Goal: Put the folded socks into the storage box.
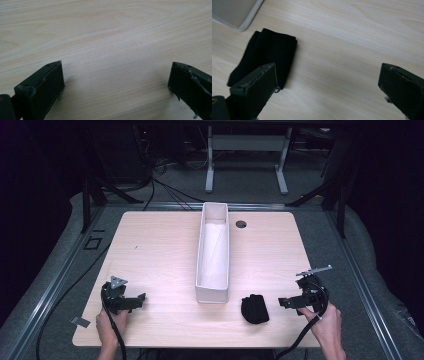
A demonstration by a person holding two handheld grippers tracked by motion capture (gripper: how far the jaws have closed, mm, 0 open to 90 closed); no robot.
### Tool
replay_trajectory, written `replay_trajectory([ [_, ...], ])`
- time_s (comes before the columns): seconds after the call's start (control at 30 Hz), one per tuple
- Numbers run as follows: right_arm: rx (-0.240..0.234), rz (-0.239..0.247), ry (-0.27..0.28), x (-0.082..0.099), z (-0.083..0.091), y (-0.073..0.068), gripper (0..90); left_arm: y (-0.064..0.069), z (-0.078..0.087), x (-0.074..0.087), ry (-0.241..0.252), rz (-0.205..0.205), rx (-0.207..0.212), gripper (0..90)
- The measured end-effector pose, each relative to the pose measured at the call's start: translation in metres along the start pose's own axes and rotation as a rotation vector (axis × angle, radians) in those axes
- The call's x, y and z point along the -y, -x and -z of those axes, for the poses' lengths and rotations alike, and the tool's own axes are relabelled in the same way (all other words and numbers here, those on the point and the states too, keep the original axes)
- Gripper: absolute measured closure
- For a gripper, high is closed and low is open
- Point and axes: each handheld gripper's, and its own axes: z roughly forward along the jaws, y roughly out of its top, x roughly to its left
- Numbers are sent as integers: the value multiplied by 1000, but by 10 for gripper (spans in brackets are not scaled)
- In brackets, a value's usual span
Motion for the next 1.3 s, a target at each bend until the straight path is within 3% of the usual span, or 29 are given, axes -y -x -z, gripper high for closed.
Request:
replay_trajectory([
  [0.1, -32, 3, -21, -4, 2, -6, 7, 0, 0, 0, 0, 0, 0, 2],
  [0.13, -15, 5, -34, -6, 2, -10, 7, 0, 0, 0, 0, 0, 0, 2],
  [0.23, -61, 12, -91, -11, -1, -18, 6, 0, 0, 0, 0, 0, 0, 2],
  [0.33, -73, 29, -146, -17, -4, -31, 2, 0, 0, 0, 0, 0, 0, 2],
  [0.57, -90, 50, -168, -24, -10, -50, 41, 0, 0, 0, 0, 0, 0, 2],
  [0.6, -135, 48, -176, -25, -12, -52, 47, 0, 0, 0, 0, 0, 0, 2],
  [0.63, -107, 54, -185, -26, -14, -57, 48, 0, 0, 0, 0, 0, 0, 2],
  [0.67, -152, 51, -211, -28, -19, -62, 48, 0, 0, 0, 0, 0, 0, 2],
  [0.7, -152, 51, -211, -28, -19, -62, 48, 0, 0, 0, 0, 0, 0, 2],
  [0.73, -193, 49, -236, -30, -23, -65, 41, 0, 0, 0, 0, 0, 0, 2],
  [0.77, -193, 49, -236, -30, -23, -65, 41, 0, 0, 0, 0, 0, 0, 2],
  [0.8, -82, 66, -252, -31, -26, -71, 34, 0, 0, 0, 0, 0, 0, 2],
  [0.83, -121, 55, -252, -31, -29, -72, 32, 0, 0, 0, 0, 0, -2, 2],
  [0.87, -76, 63, -273, -33, -33, -75, 29, 0, 0, 0, 0, 0, 0, 2],
  [0.9, -113, 58, -279, -33, -37, -75, 29, 0, 0, 0, 0, 0, 0, 2],
  [0.93, -120, 59, -289, -34, -40, -76, 28, 0, 0, 0, 0, 0, -2, 2],
  [1.07, -90, 47, -333, -36, -52, -81, 0, 0, 0, 0, 0, 0, 0, 2],
  [1.1, -62, 44, -353, -37, -57, -81, 0, 0, 0, 0, 0, 0, 0, 2],
  [1.3, -90, 8, -387, -38, -74, -78, 0, 0, 0, 0, 0, 0, -2, 2],
])
